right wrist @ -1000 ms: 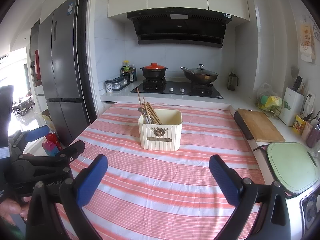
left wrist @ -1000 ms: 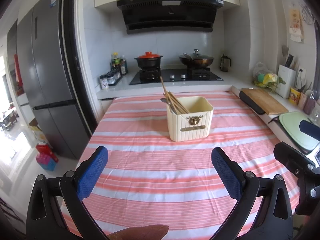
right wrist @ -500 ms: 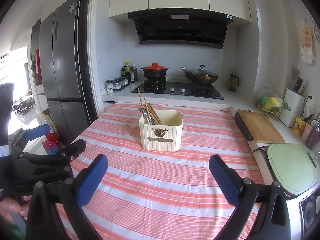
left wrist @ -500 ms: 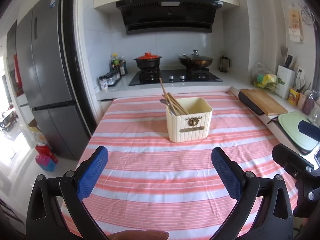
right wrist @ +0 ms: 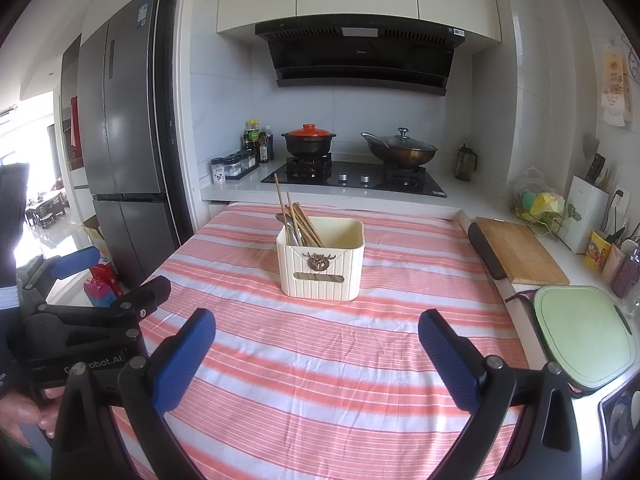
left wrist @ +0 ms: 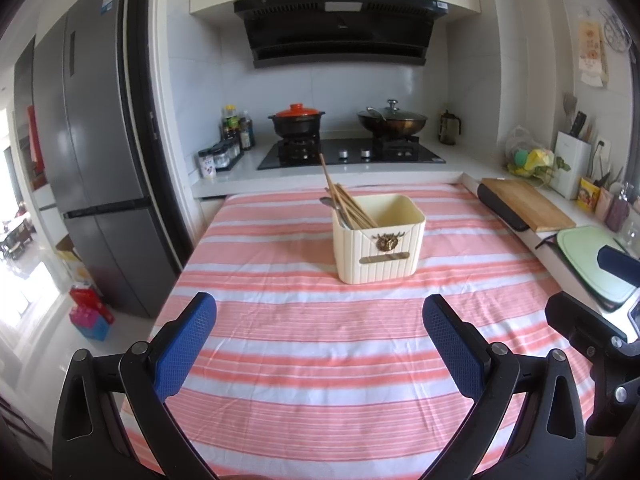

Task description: Organize utensils

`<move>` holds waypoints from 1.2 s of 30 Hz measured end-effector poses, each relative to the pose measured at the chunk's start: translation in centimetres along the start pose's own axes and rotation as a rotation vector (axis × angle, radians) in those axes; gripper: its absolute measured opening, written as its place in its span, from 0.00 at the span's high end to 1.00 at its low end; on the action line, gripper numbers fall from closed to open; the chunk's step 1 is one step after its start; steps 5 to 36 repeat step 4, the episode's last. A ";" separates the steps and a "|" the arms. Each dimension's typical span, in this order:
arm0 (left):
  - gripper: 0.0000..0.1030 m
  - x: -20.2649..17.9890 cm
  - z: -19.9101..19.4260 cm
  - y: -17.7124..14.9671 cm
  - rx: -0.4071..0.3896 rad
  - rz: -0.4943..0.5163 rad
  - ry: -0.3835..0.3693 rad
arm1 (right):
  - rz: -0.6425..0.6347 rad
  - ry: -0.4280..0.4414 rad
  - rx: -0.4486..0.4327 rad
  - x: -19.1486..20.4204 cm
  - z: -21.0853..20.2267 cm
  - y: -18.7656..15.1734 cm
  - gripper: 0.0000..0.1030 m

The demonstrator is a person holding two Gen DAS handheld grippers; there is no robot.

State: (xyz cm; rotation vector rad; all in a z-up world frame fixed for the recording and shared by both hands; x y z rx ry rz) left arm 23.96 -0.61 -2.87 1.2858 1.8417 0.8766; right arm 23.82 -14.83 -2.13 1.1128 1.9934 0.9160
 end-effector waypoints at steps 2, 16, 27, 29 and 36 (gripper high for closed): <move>0.00 0.1 0.2 0.0 0.006 -0.013 -0.007 | 0.003 0.000 0.004 -0.1 0.0 -0.2 0.00; 0.00 0.1 0.3 0.0 0.009 -0.009 -0.012 | 0.005 -0.002 0.007 -0.2 0.0 -0.3 0.00; 0.00 0.1 0.3 0.0 0.009 -0.009 -0.012 | 0.005 -0.002 0.007 -0.2 0.0 -0.3 0.00; 0.00 0.1 0.3 0.0 0.009 -0.009 -0.012 | 0.005 -0.002 0.007 -0.2 0.0 -0.3 0.00; 0.00 0.1 0.3 0.0 0.009 -0.009 -0.012 | 0.005 -0.002 0.007 -0.2 0.0 -0.3 0.00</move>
Point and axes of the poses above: each gripper's, at about its wrist camera, not at the fingertips, and z roughly the way its jaws point, x to its left, y to its top, the point moved 10 cm from there along z, roughly the way its jaws point, and after that the axes turned 15 degrees about -z, right-handed, at the moved point
